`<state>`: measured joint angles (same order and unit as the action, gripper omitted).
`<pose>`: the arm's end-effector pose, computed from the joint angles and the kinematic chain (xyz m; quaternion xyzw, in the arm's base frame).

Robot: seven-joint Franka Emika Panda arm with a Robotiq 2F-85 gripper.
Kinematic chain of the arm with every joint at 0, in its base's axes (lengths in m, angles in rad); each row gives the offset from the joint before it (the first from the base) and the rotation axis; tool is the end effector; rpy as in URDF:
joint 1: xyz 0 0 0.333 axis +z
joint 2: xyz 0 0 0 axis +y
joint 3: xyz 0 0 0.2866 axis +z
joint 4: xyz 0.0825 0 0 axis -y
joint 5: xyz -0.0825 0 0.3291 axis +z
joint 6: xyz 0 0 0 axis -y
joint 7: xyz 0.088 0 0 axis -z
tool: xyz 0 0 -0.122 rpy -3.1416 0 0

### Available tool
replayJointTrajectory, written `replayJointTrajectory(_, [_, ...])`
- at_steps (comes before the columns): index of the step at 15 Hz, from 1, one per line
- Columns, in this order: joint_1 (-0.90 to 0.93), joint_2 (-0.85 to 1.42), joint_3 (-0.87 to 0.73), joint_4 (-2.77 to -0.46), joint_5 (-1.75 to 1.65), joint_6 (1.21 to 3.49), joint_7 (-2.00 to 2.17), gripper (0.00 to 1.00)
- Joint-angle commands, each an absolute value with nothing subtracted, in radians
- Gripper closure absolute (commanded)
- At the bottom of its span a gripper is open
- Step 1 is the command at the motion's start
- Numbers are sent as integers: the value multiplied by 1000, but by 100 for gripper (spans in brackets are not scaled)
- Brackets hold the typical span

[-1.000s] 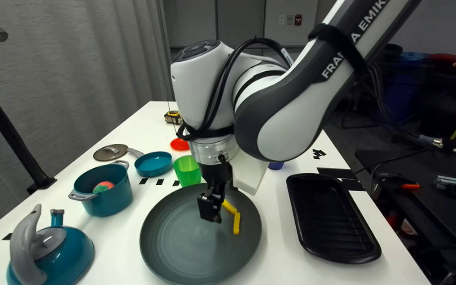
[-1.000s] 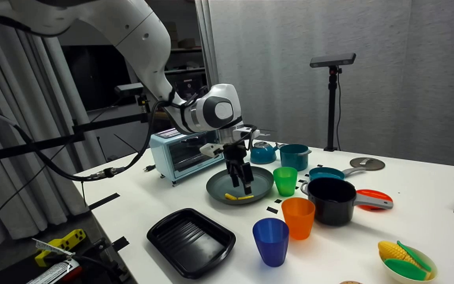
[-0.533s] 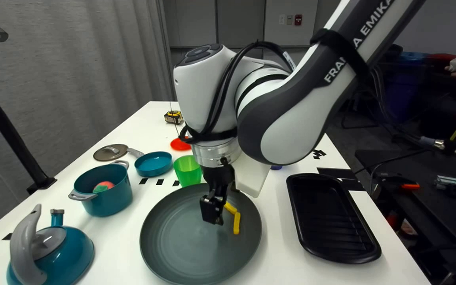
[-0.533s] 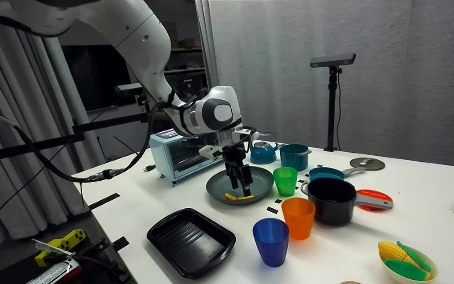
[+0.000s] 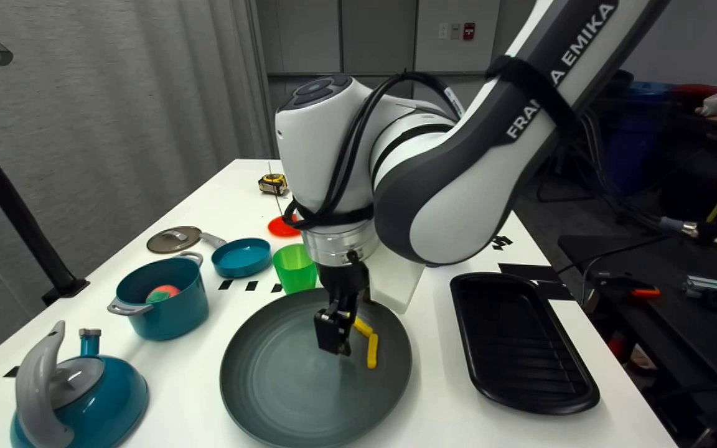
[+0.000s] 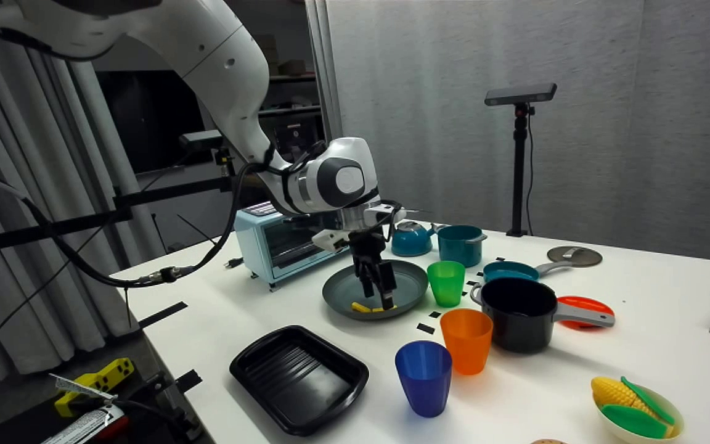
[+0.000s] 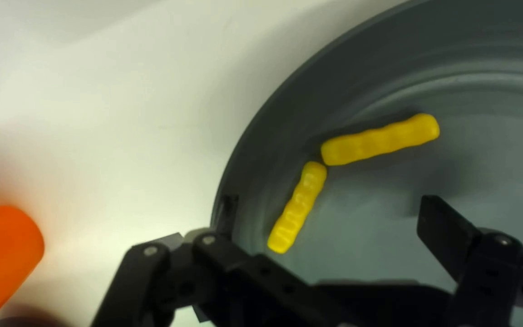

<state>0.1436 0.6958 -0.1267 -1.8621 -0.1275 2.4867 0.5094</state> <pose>0.5772 0.0109 0.1460 0.9801 -0.1794 -0.0130 0.0843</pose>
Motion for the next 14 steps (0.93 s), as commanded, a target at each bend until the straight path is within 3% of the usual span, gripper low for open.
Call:
replayJointTrajectory(1, [131,710,-120,-1849,-87,2529,479,0])
replayJointTrajectory(14, [149,738,-110,-1848,-66,2562,498,0])
